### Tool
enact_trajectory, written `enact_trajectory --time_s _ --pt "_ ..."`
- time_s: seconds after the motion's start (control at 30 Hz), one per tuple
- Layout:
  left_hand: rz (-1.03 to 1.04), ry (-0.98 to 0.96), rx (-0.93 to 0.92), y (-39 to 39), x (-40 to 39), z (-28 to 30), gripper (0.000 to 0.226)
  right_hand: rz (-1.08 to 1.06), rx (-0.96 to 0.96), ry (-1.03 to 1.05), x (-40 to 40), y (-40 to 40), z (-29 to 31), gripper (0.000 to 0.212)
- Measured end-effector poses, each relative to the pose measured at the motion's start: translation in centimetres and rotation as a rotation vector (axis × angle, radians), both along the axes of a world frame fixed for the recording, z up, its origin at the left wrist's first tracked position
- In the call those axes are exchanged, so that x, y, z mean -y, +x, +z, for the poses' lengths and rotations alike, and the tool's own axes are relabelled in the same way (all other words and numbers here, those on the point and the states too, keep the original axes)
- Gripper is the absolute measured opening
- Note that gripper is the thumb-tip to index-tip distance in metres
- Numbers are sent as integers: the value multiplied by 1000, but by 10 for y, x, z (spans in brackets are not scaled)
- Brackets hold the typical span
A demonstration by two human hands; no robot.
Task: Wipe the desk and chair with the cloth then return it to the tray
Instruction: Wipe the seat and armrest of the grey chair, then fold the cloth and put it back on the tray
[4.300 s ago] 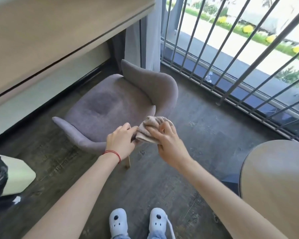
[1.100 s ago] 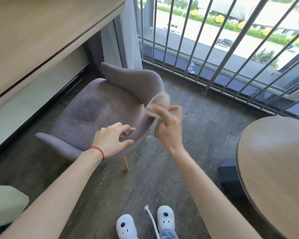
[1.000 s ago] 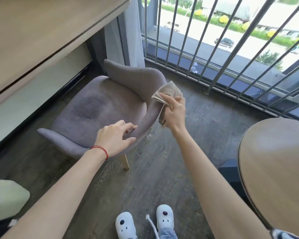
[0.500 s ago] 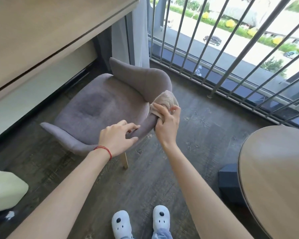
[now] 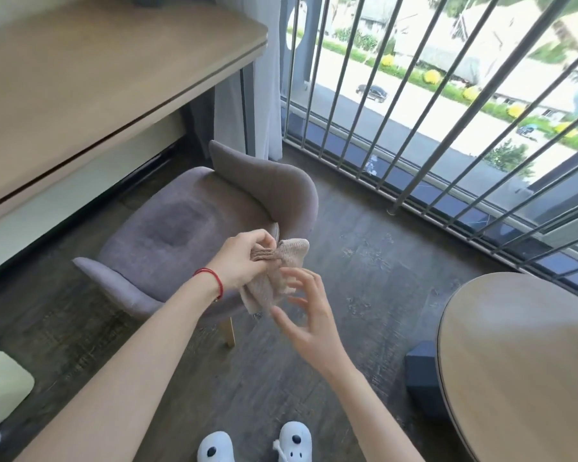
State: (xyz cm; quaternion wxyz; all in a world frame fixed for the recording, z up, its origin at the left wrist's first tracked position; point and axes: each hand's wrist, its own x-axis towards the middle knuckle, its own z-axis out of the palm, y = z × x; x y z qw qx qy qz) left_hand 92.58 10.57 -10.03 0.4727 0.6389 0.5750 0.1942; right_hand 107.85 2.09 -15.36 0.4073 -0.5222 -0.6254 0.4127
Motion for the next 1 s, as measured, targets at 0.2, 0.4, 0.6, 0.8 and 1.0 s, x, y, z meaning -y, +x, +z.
enact_trajectory --time_s 0.2,0.4,0.6,0.8,1.0 --pt "-13 38 266 -31 13 83 21 88 173 49 -37 -3 65 70" --pt "386 204 469 -110 42 174 53 465 97 -70 -71 -74 170 24" --pt "717 412 89 -218 79 210 27 672 177 22 -76 -176 245 27" --pt "759 609 -108 -331 105 226 28 695 312 174 -84 -296 253 31" --pt "592 615 -171 -444 103 249 19 720 205 188 -82 -422 246 60"
